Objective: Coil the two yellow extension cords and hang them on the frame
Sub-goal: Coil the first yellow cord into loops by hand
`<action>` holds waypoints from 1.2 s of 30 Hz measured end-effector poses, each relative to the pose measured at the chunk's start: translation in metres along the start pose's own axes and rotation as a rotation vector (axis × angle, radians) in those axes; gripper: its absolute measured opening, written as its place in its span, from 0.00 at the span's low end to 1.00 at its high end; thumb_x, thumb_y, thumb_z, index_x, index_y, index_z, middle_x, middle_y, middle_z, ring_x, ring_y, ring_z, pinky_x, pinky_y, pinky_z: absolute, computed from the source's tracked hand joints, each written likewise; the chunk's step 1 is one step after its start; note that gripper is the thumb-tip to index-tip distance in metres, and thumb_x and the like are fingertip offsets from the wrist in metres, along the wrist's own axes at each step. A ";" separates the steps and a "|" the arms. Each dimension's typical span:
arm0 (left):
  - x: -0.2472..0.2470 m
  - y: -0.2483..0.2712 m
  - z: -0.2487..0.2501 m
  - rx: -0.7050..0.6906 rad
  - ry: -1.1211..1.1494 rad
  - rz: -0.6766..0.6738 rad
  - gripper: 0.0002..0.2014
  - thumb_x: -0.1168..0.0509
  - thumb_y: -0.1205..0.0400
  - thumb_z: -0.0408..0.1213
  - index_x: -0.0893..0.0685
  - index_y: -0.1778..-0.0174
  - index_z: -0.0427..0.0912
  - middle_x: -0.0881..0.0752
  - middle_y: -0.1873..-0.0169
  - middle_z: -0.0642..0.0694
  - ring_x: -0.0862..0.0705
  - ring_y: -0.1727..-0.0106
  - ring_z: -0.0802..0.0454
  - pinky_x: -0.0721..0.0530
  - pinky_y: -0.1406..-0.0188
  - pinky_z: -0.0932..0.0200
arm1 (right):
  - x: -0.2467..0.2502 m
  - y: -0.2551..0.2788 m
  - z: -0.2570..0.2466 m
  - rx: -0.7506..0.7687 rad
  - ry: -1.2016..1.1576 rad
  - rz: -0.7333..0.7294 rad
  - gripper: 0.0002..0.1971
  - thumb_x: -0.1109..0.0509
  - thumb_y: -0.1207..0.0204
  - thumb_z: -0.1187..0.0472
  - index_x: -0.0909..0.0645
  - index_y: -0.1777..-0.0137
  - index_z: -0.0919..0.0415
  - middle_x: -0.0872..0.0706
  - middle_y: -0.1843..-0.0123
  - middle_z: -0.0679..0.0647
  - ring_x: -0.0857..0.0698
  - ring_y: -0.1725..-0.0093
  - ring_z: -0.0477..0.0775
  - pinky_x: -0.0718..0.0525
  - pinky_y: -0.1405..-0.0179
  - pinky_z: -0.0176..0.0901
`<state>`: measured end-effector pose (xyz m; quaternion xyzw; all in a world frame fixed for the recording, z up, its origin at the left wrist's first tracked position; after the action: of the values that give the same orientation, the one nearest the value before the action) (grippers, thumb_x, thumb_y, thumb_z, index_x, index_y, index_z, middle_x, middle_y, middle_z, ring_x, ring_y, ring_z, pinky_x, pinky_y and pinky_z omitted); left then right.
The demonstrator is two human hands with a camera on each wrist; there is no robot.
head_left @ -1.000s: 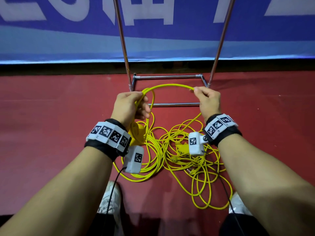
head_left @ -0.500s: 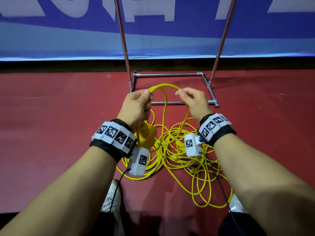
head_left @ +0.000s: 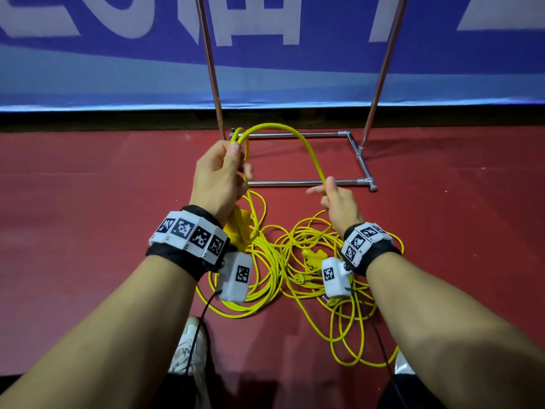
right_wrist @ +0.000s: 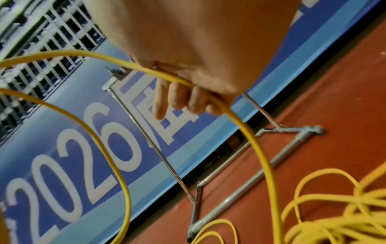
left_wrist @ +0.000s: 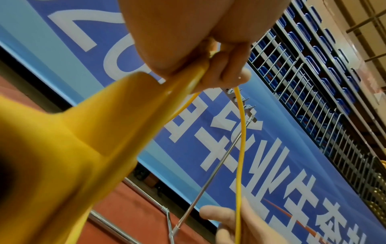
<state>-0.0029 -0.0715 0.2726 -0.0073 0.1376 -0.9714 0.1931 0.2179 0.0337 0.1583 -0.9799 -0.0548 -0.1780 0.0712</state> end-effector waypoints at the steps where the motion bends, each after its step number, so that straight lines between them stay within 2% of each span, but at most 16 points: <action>1: 0.002 -0.001 0.002 -0.011 -0.006 0.009 0.13 0.46 0.07 0.38 0.27 0.58 0.41 0.19 0.78 0.50 0.33 0.81 0.52 0.36 0.82 0.66 | 0.002 -0.001 -0.009 0.052 0.072 0.012 0.24 0.46 0.12 0.43 0.10 0.58 0.47 0.31 0.80 0.43 0.33 0.78 0.43 0.35 0.72 0.44; 4: 0.006 -0.003 0.004 -0.039 -0.031 0.017 0.12 0.44 0.08 0.38 0.26 0.58 0.42 0.14 0.74 0.48 0.35 0.79 0.51 0.36 0.81 0.64 | -0.003 0.001 -0.035 0.213 0.129 0.037 0.12 0.26 0.24 0.48 0.18 0.70 0.44 0.26 0.80 0.40 0.28 0.76 0.40 0.29 0.67 0.40; 6: 0.008 -0.004 0.000 -0.047 -0.083 0.018 0.11 0.42 0.09 0.39 0.25 0.56 0.40 0.11 0.71 0.47 0.33 0.76 0.49 0.35 0.80 0.61 | -0.013 0.005 -0.050 0.277 0.130 0.028 0.12 0.21 0.33 0.48 0.20 0.72 0.48 0.25 0.79 0.44 0.29 0.76 0.42 0.27 0.70 0.39; 10: 0.007 -0.001 -0.013 -0.066 -0.283 0.009 0.11 0.39 0.10 0.40 0.21 0.56 0.40 0.09 0.70 0.52 0.25 0.73 0.49 0.26 0.73 0.57 | -0.038 0.022 -0.101 0.484 0.116 -0.108 0.13 0.20 0.36 0.54 0.21 0.74 0.53 0.21 0.78 0.46 0.28 0.77 0.41 0.30 0.72 0.38; 13: 0.004 0.001 -0.022 -0.059 -0.400 0.004 0.13 0.37 0.13 0.44 0.20 0.63 0.46 0.15 0.78 0.57 0.22 0.77 0.55 0.21 0.72 0.56 | -0.050 0.032 -0.134 0.543 -0.031 -0.241 0.10 0.25 0.29 0.62 0.20 0.70 0.60 0.22 0.76 0.46 0.28 0.75 0.39 0.31 0.71 0.35; 15: 0.001 0.002 -0.030 -0.001 -0.392 -0.018 0.14 0.38 0.17 0.50 0.20 0.67 0.50 0.16 0.80 0.54 0.19 0.75 0.52 0.22 0.69 0.52 | -0.054 0.032 -0.142 0.526 -0.147 -0.324 0.05 0.30 0.29 0.68 0.20 0.65 0.63 0.19 0.72 0.47 0.23 0.72 0.40 0.27 0.68 0.33; 17: -0.003 0.004 -0.034 0.047 -0.316 -0.044 0.14 0.39 0.18 0.51 0.18 0.67 0.52 0.18 0.81 0.51 0.19 0.73 0.47 0.22 0.69 0.50 | -0.055 0.028 -0.140 0.494 -0.214 -0.322 0.06 0.30 0.31 0.67 0.22 0.60 0.56 0.20 0.67 0.46 0.22 0.69 0.45 0.26 0.67 0.36; 19: -0.008 0.008 -0.033 0.076 -0.260 -0.061 0.15 0.39 0.13 0.44 0.17 0.63 0.43 0.21 0.84 0.50 0.24 0.78 0.48 0.27 0.74 0.57 | -0.055 0.023 -0.132 0.467 -0.257 -0.289 0.11 0.26 0.33 0.62 0.25 0.57 0.52 0.22 0.63 0.47 0.24 0.66 0.51 0.25 0.67 0.44; 21: -0.012 0.012 -0.031 0.108 -0.210 -0.048 0.17 0.41 0.10 0.39 0.19 0.60 0.30 0.25 0.86 0.50 0.30 0.83 0.52 0.33 0.80 0.63 | -0.054 0.021 -0.125 0.444 -0.320 -0.273 0.14 0.22 0.33 0.60 0.26 0.57 0.55 0.23 0.63 0.50 0.23 0.66 0.52 0.22 0.65 0.51; 23: -0.013 0.012 -0.034 0.158 -0.114 -0.010 0.16 0.41 0.10 0.38 0.20 0.59 0.31 0.29 0.87 0.53 0.34 0.86 0.57 0.37 0.85 0.68 | -0.052 0.019 -0.120 0.409 -0.350 -0.246 0.16 0.19 0.34 0.60 0.25 0.58 0.59 0.22 0.63 0.50 0.22 0.65 0.51 0.20 0.64 0.51; 25: -0.013 0.011 -0.037 0.184 -0.032 0.031 0.17 0.41 0.10 0.39 0.24 0.63 0.34 0.32 0.86 0.53 0.36 0.86 0.59 0.39 0.85 0.69 | -0.050 0.016 -0.112 0.387 -0.295 -0.183 0.16 0.17 0.32 0.57 0.23 0.60 0.60 0.21 0.65 0.51 0.23 0.67 0.49 0.21 0.66 0.47; 27: -0.015 0.009 -0.039 0.177 -0.002 0.060 0.20 0.40 0.10 0.39 0.27 0.70 0.41 0.32 0.86 0.54 0.38 0.86 0.58 0.40 0.83 0.68 | -0.053 0.013 -0.098 0.337 -0.247 -0.171 0.18 0.21 0.28 0.47 0.22 0.63 0.60 0.20 0.69 0.53 0.23 0.69 0.50 0.22 0.67 0.48; 30: -0.014 0.004 -0.036 0.170 0.036 0.092 0.19 0.40 0.11 0.42 0.26 0.69 0.43 0.31 0.86 0.55 0.37 0.85 0.57 0.39 0.81 0.66 | -0.062 0.012 -0.057 0.210 -0.200 -0.258 0.26 0.36 0.23 0.35 0.18 0.65 0.60 0.15 0.70 0.57 0.18 0.68 0.54 0.19 0.59 0.54; 33: -0.008 0.000 -0.039 0.195 0.055 0.097 0.16 0.42 0.10 0.43 0.24 0.61 0.37 0.31 0.86 0.56 0.37 0.86 0.58 0.38 0.82 0.67 | -0.058 0.015 -0.014 0.073 -0.240 -0.217 0.22 0.40 0.19 0.41 0.19 0.65 0.57 0.17 0.68 0.56 0.20 0.68 0.52 0.21 0.58 0.53; 35: -0.010 0.005 -0.044 0.220 0.031 0.053 0.17 0.42 0.09 0.41 0.24 0.63 0.38 0.31 0.86 0.54 0.37 0.86 0.58 0.38 0.82 0.67 | -0.048 0.014 -0.010 0.077 -0.245 -0.143 0.19 0.39 0.21 0.45 0.20 0.67 0.57 0.22 0.71 0.56 0.26 0.71 0.49 0.28 0.65 0.46; 36: -0.014 0.009 -0.046 0.238 0.007 0.007 0.18 0.42 0.09 0.40 0.26 0.66 0.40 0.30 0.86 0.52 0.37 0.85 0.57 0.39 0.82 0.66 | -0.041 0.013 -0.015 0.094 -0.262 -0.111 0.18 0.38 0.22 0.47 0.20 0.68 0.57 0.24 0.75 0.52 0.29 0.73 0.46 0.31 0.69 0.42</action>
<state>0.0107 -0.0618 0.2265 0.0198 0.0219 -0.9803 0.1955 0.1768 0.0152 0.1558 -0.9859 -0.1258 -0.0493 0.0992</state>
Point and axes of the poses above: each hand's wrist, its own y-axis away from the middle knuckle, its own x-axis out of the back of the hand, z = x × y, the point moved 7 cm from there along -y, towards the middle knuckle
